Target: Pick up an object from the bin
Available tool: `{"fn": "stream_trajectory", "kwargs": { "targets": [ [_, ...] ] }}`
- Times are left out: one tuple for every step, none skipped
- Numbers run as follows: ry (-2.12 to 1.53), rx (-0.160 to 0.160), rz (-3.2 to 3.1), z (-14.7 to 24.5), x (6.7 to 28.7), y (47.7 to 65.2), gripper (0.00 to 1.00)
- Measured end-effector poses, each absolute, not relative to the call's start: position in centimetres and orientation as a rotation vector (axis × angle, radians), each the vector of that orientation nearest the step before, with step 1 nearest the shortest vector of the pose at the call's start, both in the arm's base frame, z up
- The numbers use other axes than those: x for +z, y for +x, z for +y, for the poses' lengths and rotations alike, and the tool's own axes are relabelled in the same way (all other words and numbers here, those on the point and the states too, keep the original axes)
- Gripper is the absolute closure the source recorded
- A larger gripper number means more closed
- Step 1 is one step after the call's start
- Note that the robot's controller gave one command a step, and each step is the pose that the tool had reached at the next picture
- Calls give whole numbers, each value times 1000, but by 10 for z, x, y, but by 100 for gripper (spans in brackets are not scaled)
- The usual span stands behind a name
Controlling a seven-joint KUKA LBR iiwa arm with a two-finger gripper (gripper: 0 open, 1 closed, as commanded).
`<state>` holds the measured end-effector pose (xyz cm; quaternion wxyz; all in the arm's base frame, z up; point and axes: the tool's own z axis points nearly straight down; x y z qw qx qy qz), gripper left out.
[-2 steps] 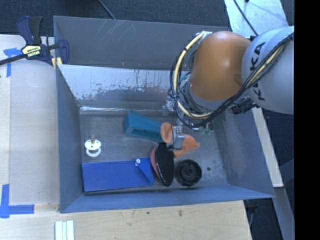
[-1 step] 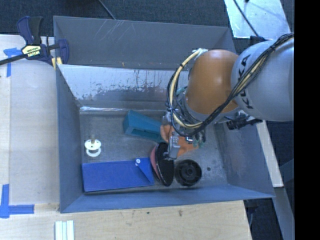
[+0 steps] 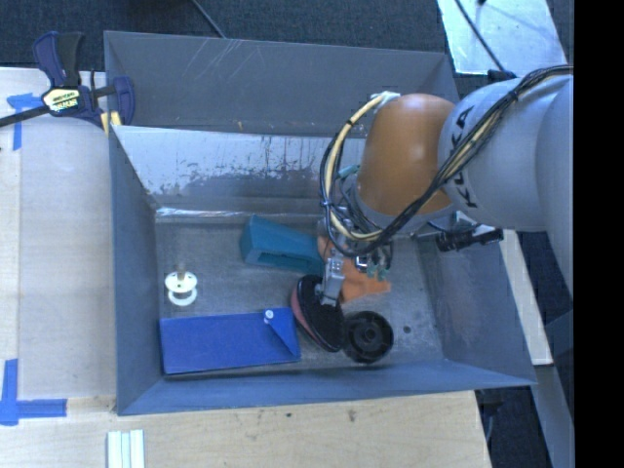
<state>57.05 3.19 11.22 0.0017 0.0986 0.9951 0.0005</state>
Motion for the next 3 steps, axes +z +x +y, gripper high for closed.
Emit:
{"fn": "stream_trajectory", "kwargs": {
  "targets": [
    [391,7,3115,39,79,567,0],
    [387,6,3106,38,87,570,0],
    [569,9,3077,38,83,561,0]
  ]
}}
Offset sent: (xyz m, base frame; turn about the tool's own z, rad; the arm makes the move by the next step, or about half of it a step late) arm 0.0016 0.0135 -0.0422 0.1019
